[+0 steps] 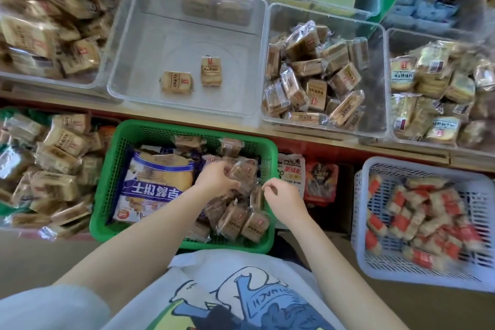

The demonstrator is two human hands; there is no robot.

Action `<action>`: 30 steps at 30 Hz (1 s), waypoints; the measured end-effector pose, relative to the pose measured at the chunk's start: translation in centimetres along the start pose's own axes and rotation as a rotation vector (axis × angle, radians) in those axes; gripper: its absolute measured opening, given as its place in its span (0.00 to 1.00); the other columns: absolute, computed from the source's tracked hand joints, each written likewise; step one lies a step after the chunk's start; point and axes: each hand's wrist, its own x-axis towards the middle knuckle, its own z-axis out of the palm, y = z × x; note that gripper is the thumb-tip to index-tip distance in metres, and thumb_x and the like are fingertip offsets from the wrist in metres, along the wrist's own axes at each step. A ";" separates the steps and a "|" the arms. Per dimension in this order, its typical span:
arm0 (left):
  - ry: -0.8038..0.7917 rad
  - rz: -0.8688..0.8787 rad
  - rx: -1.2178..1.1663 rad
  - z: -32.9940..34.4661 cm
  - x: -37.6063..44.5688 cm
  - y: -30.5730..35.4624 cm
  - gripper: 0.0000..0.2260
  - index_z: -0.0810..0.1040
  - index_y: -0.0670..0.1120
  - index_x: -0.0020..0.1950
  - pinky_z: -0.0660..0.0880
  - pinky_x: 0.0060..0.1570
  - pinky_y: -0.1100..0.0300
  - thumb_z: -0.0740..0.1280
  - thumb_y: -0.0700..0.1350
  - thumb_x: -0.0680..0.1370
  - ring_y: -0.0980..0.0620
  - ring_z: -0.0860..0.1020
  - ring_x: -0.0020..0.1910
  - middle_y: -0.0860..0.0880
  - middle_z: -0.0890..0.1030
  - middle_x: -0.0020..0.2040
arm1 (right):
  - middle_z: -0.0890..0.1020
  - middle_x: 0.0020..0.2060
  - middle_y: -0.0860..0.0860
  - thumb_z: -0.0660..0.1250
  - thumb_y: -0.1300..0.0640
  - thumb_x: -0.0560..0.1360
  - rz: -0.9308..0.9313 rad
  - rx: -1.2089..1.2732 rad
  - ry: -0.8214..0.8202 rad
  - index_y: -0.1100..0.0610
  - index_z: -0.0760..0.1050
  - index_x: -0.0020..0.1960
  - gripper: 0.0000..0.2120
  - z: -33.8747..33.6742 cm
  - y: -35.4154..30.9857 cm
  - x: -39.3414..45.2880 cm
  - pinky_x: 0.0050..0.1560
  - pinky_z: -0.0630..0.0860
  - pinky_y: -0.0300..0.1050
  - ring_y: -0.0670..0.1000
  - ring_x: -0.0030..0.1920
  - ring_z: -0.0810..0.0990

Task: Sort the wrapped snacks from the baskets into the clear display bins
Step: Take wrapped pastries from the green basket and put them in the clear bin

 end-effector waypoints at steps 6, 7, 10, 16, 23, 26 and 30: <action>-0.037 0.150 -0.118 -5.9 -3.9 1.2 0.16 0.80 0.53 0.58 0.77 0.49 0.57 0.76 0.51 0.72 0.53 0.79 0.49 0.54 0.82 0.53 | 0.73 0.63 0.45 0.67 0.47 0.79 -0.067 0.156 -0.098 0.47 0.68 0.71 0.22 -2.2 -3.3 0.0 0.53 0.70 0.42 0.46 0.58 0.74; -0.039 0.183 -0.195 -7.0 -4.8 2.0 0.14 0.81 0.55 0.56 0.78 0.50 0.56 0.77 0.51 0.71 0.52 0.81 0.49 0.54 0.83 0.51 | 0.73 0.63 0.42 0.69 0.45 0.77 -0.094 0.202 -0.155 0.45 0.66 0.73 0.26 -3.0 -4.2 -0.3 0.54 0.70 0.40 0.45 0.59 0.73; 0.035 0.342 -0.318 -9.5 -6.9 4.8 0.13 0.82 0.58 0.54 0.80 0.53 0.54 0.77 0.48 0.71 0.53 0.82 0.48 0.55 0.84 0.49 | 0.81 0.55 0.39 0.72 0.45 0.75 -0.169 0.371 -0.205 0.43 0.74 0.64 0.18 -5.9 -6.4 -1.1 0.54 0.75 0.39 0.43 0.56 0.78; 0.601 0.557 0.078 -10.6 -5.9 8.2 0.25 0.71 0.47 0.72 0.69 0.66 0.48 0.71 0.49 0.77 0.45 0.71 0.67 0.43 0.74 0.67 | 0.80 0.55 0.44 0.68 0.48 0.79 -0.236 0.398 0.357 0.51 0.76 0.64 0.15 -12.9 -8.4 -0.5 0.53 0.72 0.41 0.46 0.56 0.79; 0.424 0.489 0.346 -8.9 -3.8 7.2 0.25 0.68 0.49 0.75 0.54 0.75 0.49 0.65 0.52 0.79 0.46 0.66 0.72 0.47 0.72 0.71 | 0.74 0.64 0.54 0.62 0.57 0.80 -0.061 0.055 0.609 0.55 0.71 0.69 0.17 -16.2 -8.8 3.1 0.51 0.63 0.40 0.47 0.53 0.68; 0.555 0.599 0.143 -8.7 -4.2 6.1 0.15 0.80 0.46 0.63 0.69 0.66 0.47 0.70 0.43 0.76 0.43 0.75 0.63 0.45 0.80 0.61 | 0.73 0.61 0.53 0.61 0.57 0.80 -0.040 -0.038 0.622 0.54 0.76 0.64 0.13 -14.8 -8.5 3.0 0.48 0.64 0.43 0.48 0.48 0.69; 0.661 0.477 -0.018 -8.2 -4.9 3.3 0.07 0.82 0.47 0.53 0.73 0.41 0.57 0.68 0.42 0.77 0.51 0.77 0.46 0.52 0.81 0.46 | 0.76 0.51 0.51 0.61 0.62 0.79 -0.271 0.033 0.725 0.57 0.79 0.56 0.10 -11.0 -8.5 1.8 0.43 0.70 0.42 0.48 0.44 0.74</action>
